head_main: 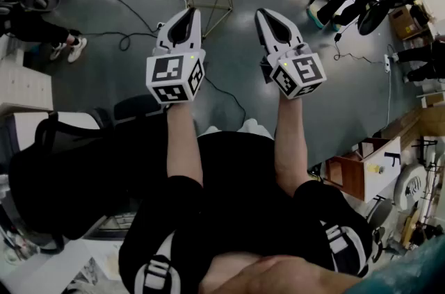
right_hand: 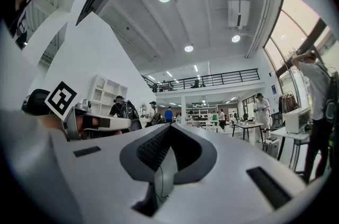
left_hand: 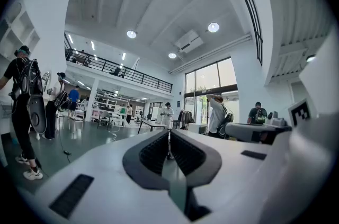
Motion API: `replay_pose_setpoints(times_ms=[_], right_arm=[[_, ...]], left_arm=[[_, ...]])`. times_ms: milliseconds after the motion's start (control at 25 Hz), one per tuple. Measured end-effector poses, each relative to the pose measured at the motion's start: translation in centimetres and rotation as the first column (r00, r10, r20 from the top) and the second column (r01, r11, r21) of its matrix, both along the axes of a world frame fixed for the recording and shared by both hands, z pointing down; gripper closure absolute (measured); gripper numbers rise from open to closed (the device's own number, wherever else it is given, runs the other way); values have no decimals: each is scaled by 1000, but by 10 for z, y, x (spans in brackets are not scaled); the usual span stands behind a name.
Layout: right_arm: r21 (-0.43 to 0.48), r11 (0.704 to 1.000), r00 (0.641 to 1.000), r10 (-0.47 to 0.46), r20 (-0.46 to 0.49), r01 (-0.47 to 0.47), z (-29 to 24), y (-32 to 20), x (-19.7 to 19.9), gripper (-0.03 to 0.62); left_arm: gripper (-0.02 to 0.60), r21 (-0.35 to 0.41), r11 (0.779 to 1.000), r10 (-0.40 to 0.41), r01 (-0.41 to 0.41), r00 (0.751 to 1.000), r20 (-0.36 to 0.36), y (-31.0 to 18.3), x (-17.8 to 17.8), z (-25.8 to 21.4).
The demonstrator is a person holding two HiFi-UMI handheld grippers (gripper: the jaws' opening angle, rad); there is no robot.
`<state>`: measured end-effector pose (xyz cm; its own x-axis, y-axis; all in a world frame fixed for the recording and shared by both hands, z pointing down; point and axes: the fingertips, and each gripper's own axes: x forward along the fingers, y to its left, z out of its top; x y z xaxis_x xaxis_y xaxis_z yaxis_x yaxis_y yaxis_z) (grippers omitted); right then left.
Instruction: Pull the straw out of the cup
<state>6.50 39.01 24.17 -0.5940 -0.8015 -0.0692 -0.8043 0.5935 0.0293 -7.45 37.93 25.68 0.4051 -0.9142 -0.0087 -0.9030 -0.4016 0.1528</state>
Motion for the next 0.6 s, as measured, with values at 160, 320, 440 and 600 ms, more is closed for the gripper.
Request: replay_pose_setpoints(times_ms=[160, 320, 440, 600], right_arm=[[73, 997, 999, 24, 37, -27, -6, -7, -9, 580], [89, 994, 996, 54, 64, -59, -11, -21, -7, 580], [85, 992, 993, 81, 82, -88, -12, -37, -7, 580], [111, 988, 989, 90, 121, -103, -22, -64, -9, 580]], left_arm=[[566, -21, 1000, -12, 12, 1000, -5, -11, -16, 7], [566, -48, 998, -48, 49, 999, 14, -25, -30, 10], [566, -52, 996, -67, 68, 998, 18, -34, -42, 10], [566, -30, 996, -81, 81, 997, 17, -53, -52, 5]])
